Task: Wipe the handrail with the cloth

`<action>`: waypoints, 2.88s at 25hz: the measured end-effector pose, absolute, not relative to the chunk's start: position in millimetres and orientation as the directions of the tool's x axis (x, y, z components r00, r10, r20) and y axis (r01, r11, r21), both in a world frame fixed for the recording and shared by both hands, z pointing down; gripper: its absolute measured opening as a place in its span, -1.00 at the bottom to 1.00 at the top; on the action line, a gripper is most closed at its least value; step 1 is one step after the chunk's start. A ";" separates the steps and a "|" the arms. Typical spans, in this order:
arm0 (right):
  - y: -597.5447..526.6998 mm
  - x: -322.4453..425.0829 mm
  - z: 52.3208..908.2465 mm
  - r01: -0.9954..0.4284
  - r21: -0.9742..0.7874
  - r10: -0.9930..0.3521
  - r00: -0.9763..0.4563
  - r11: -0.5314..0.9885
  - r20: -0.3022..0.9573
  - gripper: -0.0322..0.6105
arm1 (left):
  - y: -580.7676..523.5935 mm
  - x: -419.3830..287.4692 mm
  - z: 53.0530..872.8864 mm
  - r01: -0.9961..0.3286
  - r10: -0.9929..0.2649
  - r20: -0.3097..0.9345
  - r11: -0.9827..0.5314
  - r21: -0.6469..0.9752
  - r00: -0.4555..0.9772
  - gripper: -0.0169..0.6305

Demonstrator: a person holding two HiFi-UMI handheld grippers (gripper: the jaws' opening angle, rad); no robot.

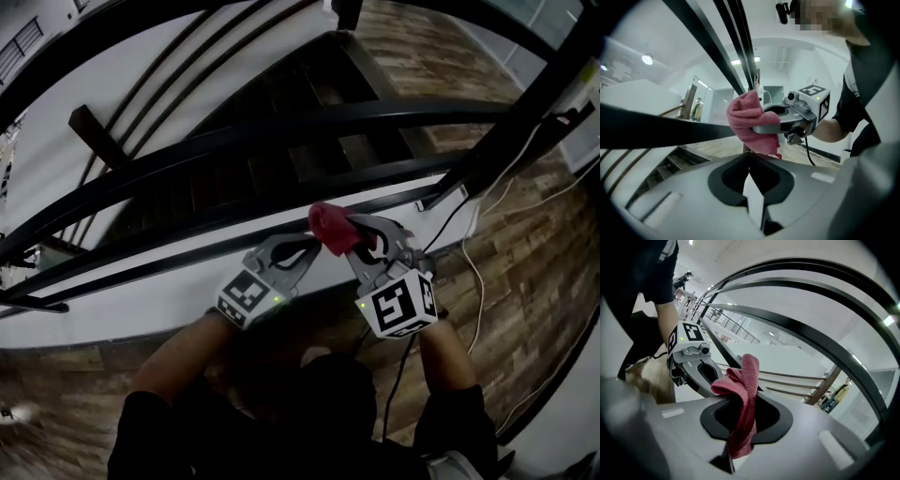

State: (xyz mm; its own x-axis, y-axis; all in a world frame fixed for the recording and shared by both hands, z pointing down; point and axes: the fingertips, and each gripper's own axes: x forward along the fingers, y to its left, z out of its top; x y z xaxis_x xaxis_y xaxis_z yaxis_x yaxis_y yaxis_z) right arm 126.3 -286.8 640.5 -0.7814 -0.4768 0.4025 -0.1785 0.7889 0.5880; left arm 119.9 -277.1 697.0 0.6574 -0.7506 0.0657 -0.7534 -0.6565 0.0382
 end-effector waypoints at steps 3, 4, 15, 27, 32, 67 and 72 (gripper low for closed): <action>-317.0 152.6 664.7 -0.206 0.625 -0.548 -0.722 0.753 0.422 -0.74 | -294.9 133.8 710.4 -0.755 -0.752 0.076 -0.653 0.060 0.655 -0.95; -328.6 160.9 674.4 -0.211 0.644 -0.575 -0.698 0.735 0.427 -0.74 | -300.5 137.2 716.0 -0.759 -0.755 0.083 -0.648 0.059 0.651 -0.95; -457.8 245.4 731.6 -0.428 0.750 -0.836 -0.461 0.504 0.299 -0.74 | -349.5 208.0 759.5 -0.762 -0.761 0.067 -0.633 0.137 0.645 -0.95; -545.8 320.1 749.8 -0.441 0.832 -0.940 -0.213 0.337 0.268 -0.74 | -369.1 253.7 779.8 -0.726 -0.720 0.104 -0.665 0.176 0.686 -0.95; -559.1 328.9 769.6 -0.587 0.685 -0.900 -0.232 0.431 0.368 -0.74 | -373.7 261.8 796.0 -0.737 -0.728 0.137 -0.637 0.226 0.672 -0.95; -478.1 230.0 787.5 -0.628 0.266 -0.664 -0.565 0.731 0.490 -0.74 | -342.8 197.4 812.5 -0.822 -0.797 0.204 -0.544 0.167 0.568 -0.95; -455.9 203.1 790.8 -0.587 0.250 -0.622 -0.602 0.770 0.500 -0.74 | -341.6 168.3 812.2 -0.851 -0.831 0.191 -0.491 0.187 0.522 -0.95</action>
